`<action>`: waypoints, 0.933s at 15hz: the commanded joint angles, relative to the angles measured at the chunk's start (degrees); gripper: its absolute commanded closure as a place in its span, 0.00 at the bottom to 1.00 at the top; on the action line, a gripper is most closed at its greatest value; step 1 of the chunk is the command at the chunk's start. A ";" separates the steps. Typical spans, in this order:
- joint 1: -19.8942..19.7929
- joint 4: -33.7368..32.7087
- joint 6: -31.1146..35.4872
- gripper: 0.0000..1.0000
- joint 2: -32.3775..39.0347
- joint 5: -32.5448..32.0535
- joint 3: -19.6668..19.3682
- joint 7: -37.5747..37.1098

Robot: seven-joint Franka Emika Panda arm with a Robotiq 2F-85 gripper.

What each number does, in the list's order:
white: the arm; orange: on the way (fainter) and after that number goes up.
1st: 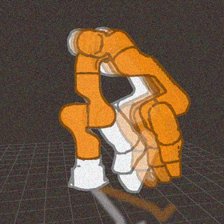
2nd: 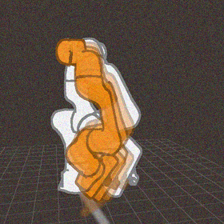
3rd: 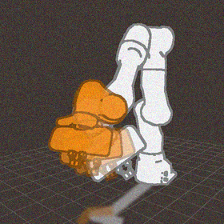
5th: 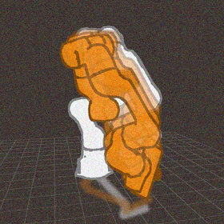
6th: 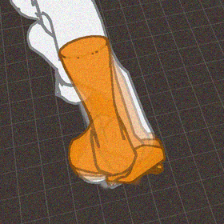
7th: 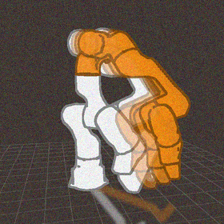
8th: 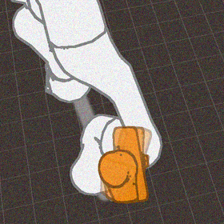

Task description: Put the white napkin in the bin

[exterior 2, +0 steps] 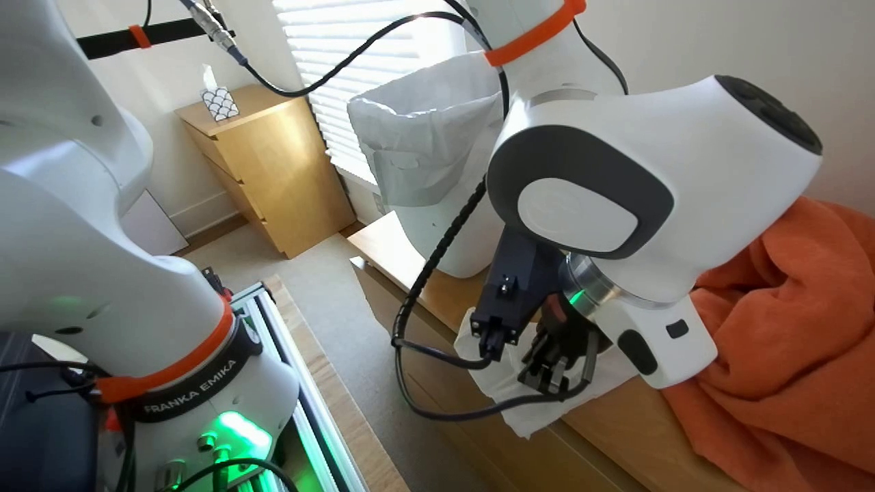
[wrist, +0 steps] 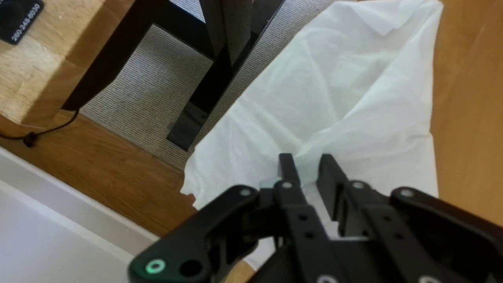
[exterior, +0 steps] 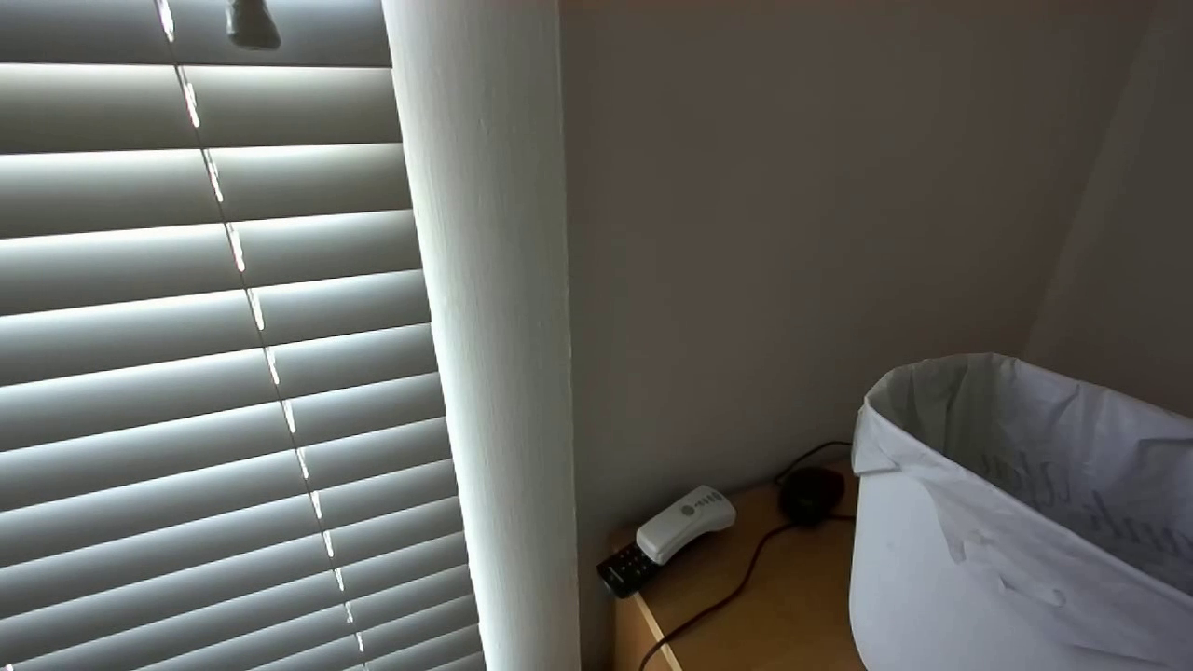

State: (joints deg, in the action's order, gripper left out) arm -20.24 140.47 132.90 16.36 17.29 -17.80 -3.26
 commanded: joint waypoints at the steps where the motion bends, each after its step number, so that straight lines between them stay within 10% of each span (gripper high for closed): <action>1: -0.84 -0.34 -0.73 1.00 -0.31 0.88 0.34 1.61; 14: -0.03 6.94 -7.01 1.00 -28.70 -9.77 -1.58 -8.91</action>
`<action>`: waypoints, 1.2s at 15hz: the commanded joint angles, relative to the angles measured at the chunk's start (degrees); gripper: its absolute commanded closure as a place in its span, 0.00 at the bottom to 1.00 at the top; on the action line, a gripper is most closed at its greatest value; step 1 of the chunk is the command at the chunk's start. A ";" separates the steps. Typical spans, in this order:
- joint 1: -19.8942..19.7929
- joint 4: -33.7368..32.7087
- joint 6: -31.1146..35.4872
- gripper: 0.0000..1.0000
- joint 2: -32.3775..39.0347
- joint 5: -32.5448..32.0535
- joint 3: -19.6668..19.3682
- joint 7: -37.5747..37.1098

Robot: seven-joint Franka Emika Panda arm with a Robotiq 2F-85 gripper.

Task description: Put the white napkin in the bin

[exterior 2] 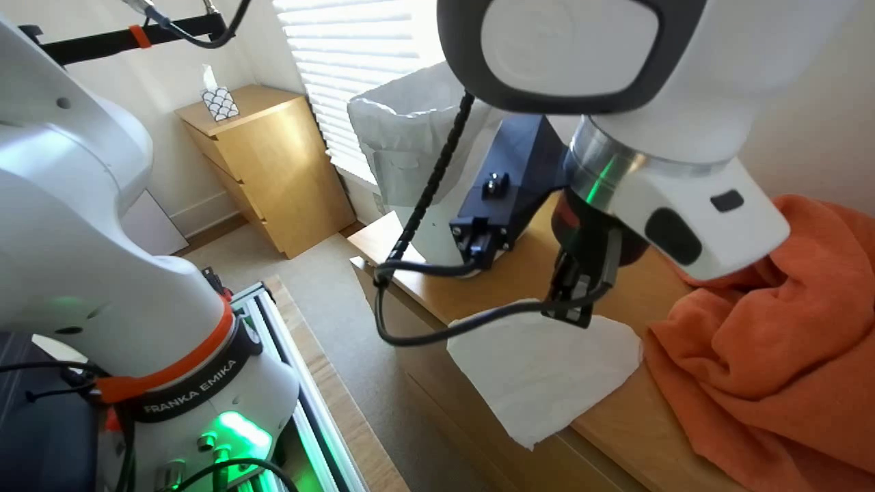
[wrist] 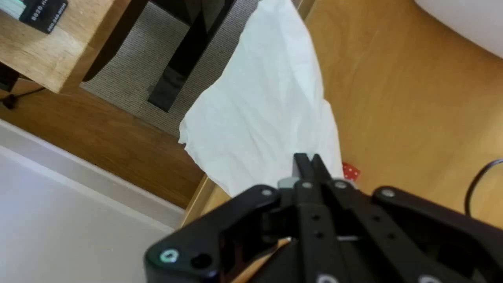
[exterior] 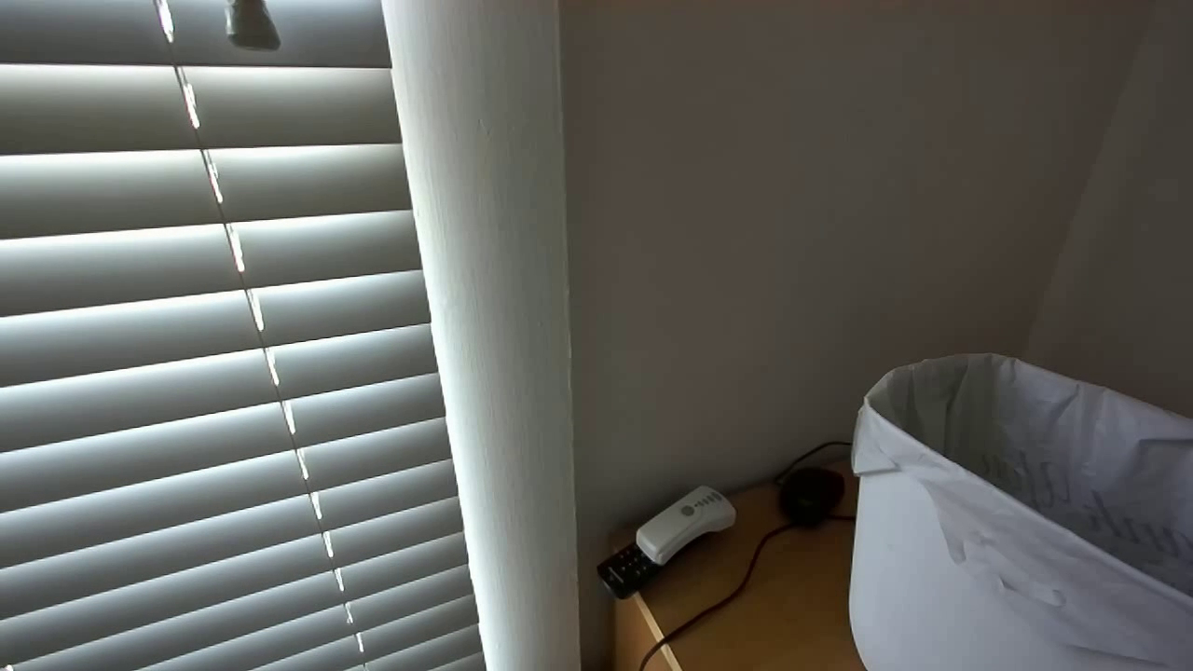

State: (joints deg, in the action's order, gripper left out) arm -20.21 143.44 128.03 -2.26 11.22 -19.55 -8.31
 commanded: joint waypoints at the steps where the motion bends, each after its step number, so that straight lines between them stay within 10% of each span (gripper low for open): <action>1: -0.33 4.02 -2.56 1.00 -11.95 -4.27 0.64 -5.06; 11: -0.56 2.46 -2.83 1.00 -14.97 -3.96 1.64 -5.66; 18: 0.33 0.96 -4.24 1.00 -30.52 -7.01 5.38 -0.38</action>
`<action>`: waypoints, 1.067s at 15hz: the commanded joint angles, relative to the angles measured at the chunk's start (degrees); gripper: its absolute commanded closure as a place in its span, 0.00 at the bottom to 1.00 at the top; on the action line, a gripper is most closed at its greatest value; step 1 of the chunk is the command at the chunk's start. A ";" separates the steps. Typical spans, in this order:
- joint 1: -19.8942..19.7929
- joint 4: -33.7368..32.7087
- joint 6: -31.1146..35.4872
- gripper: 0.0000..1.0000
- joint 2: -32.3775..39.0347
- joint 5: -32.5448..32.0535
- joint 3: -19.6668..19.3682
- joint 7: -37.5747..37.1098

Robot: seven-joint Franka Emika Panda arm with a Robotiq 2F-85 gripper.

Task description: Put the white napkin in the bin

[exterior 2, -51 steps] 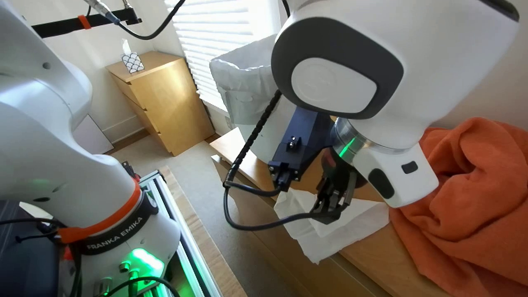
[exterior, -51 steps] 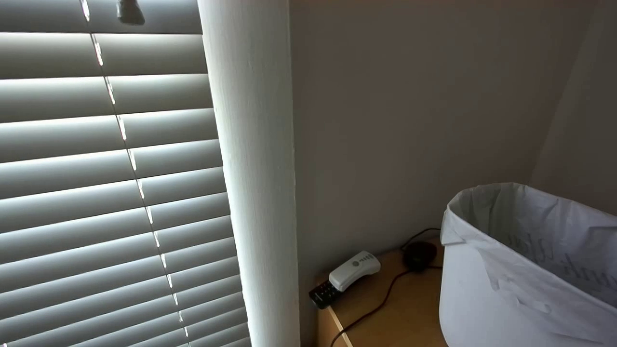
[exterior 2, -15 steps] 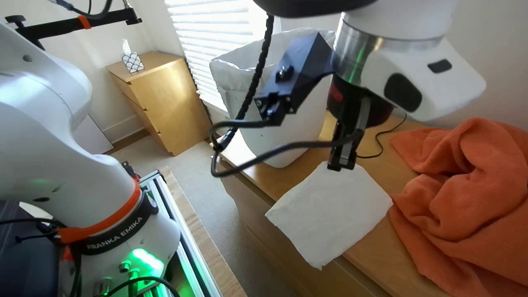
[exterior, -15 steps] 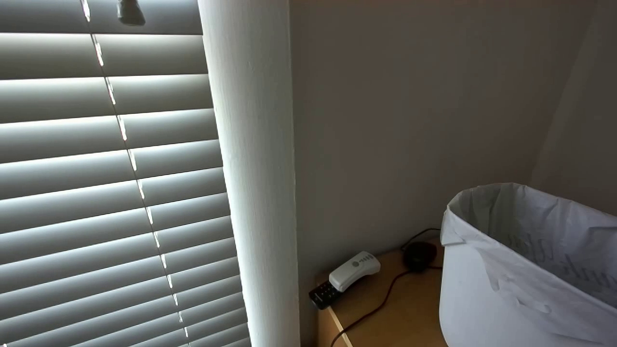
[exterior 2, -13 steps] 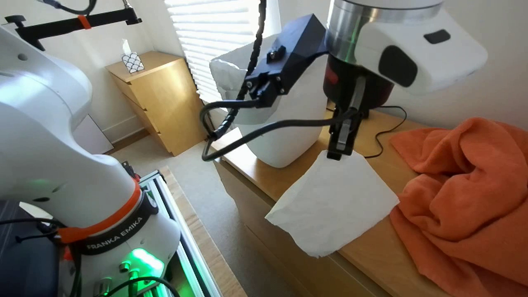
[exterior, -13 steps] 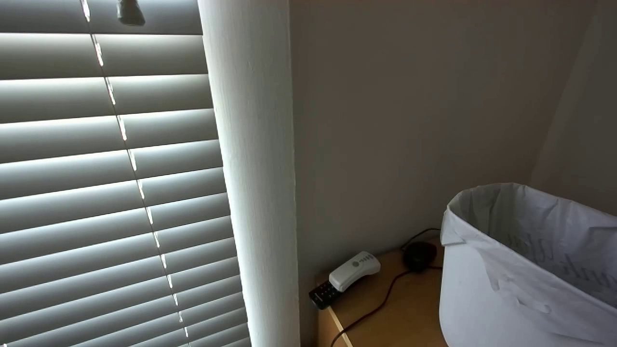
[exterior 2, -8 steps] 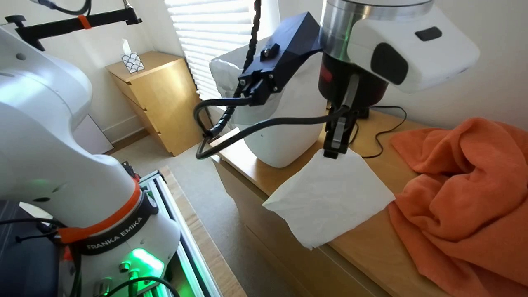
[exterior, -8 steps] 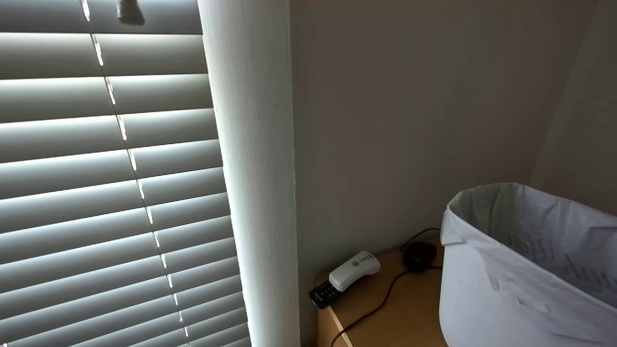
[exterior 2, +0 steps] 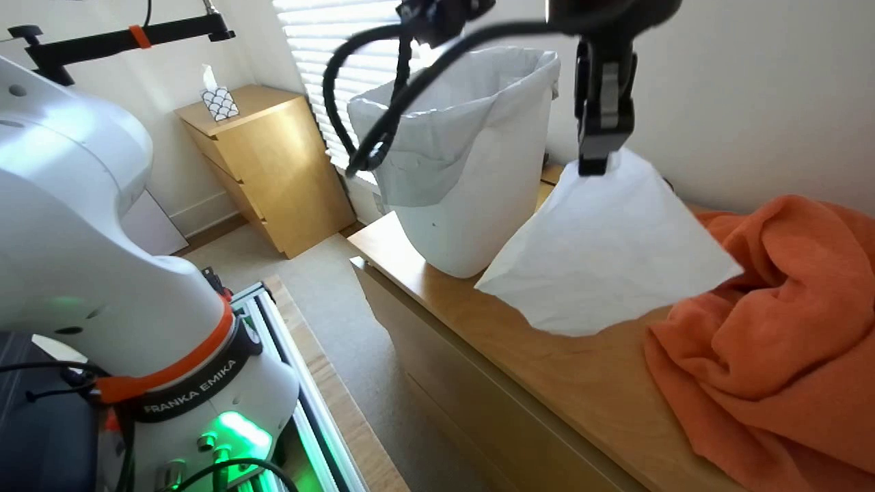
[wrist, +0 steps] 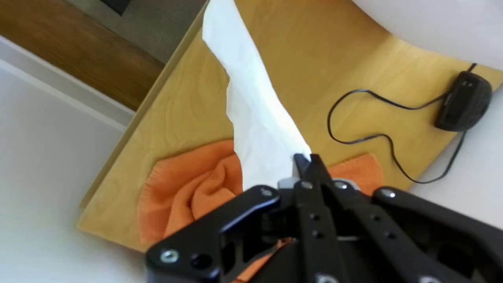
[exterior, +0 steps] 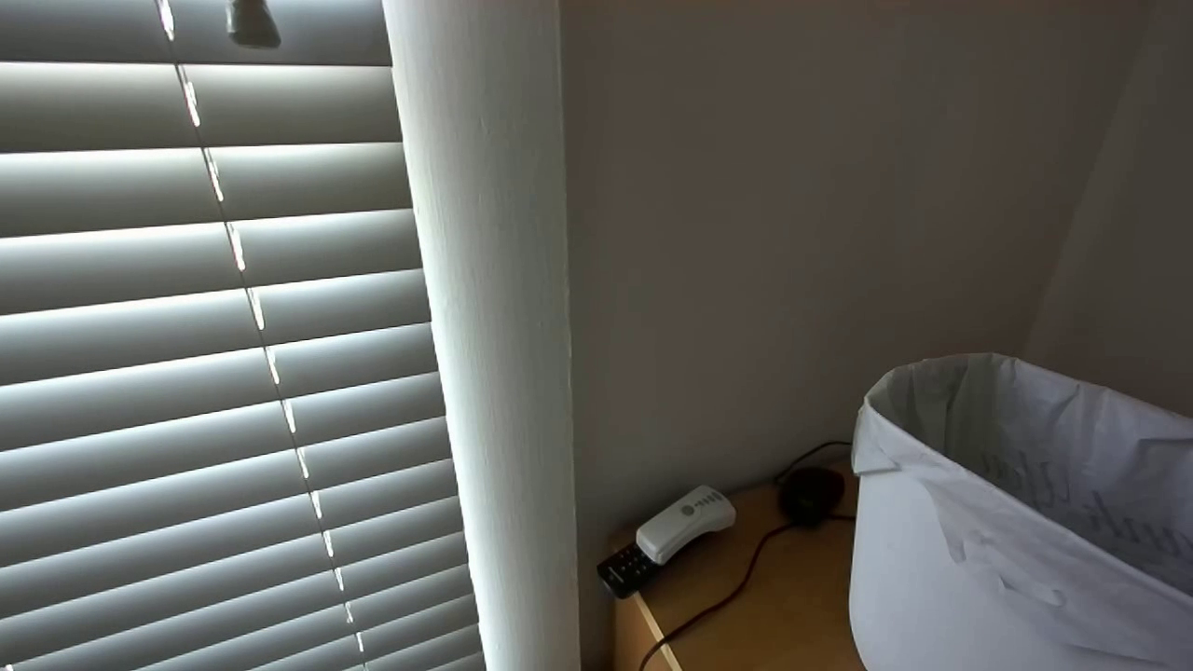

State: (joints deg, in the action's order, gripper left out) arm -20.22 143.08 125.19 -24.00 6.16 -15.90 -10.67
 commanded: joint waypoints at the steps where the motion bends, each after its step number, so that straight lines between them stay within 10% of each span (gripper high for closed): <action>1: 0.75 0.98 -1.47 1.00 -11.07 -2.04 2.61 2.82; 16: 21.62 1.70 6.89 1.00 -31.23 6.22 3.47 20.43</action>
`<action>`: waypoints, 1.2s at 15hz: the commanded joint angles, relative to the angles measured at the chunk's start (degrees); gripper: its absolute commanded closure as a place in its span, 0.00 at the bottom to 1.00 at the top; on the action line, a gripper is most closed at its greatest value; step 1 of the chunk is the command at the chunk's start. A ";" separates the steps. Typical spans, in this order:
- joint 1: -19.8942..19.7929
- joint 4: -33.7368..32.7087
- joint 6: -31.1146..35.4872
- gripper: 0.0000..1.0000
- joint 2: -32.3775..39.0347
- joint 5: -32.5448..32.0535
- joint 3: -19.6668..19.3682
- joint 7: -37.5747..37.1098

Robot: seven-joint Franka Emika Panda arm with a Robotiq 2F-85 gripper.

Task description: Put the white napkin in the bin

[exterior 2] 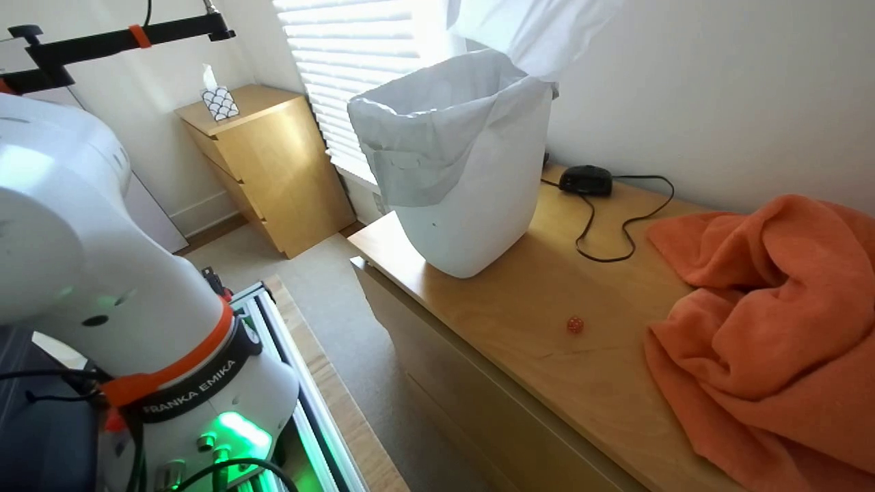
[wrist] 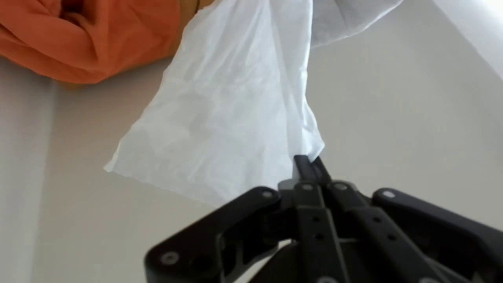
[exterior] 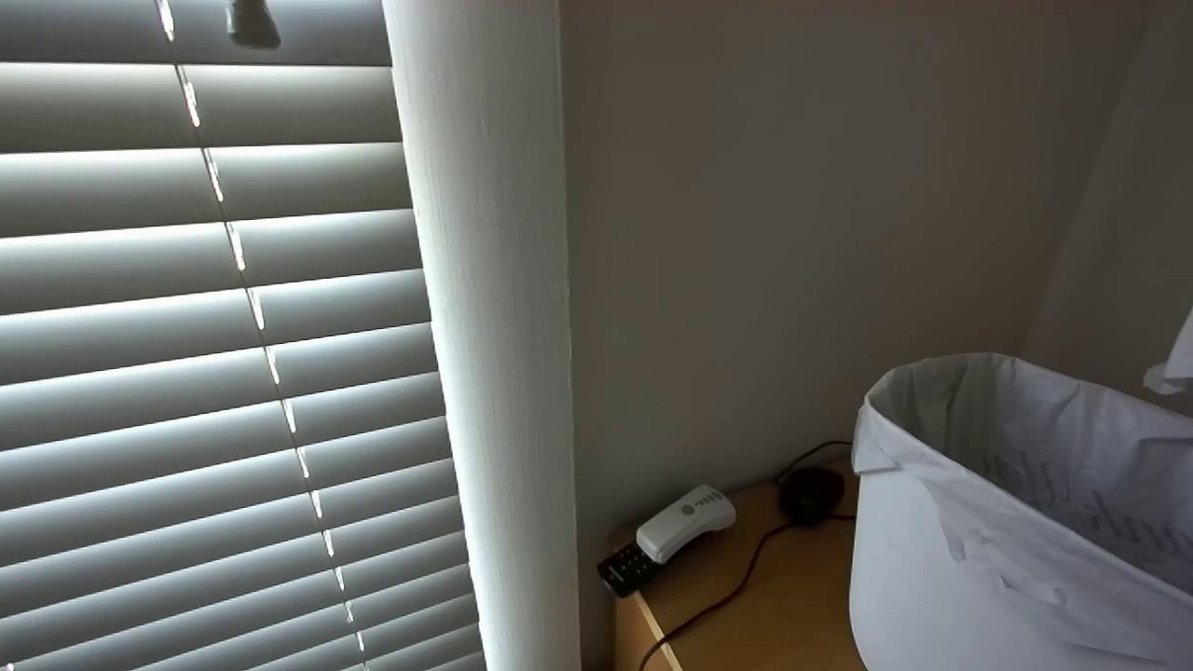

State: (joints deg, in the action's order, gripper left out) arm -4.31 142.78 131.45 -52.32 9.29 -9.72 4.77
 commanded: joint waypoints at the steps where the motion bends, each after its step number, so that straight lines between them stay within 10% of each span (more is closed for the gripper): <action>1: 7.56 1.98 -0.30 1.00 -3.03 4.24 -3.34 6.57; 7: 13.92 2.50 -5.25 1.00 -0.73 7.24 -5.95 13.23; 8: 13.65 2.41 -6.11 0.74 0.10 7.15 -5.91 12.84; 18: 12.24 2.01 -11.26 0.07 0.95 8.40 -6.56 12.51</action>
State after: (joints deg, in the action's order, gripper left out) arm 8.47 145.21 123.25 -50.99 15.93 -15.84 16.22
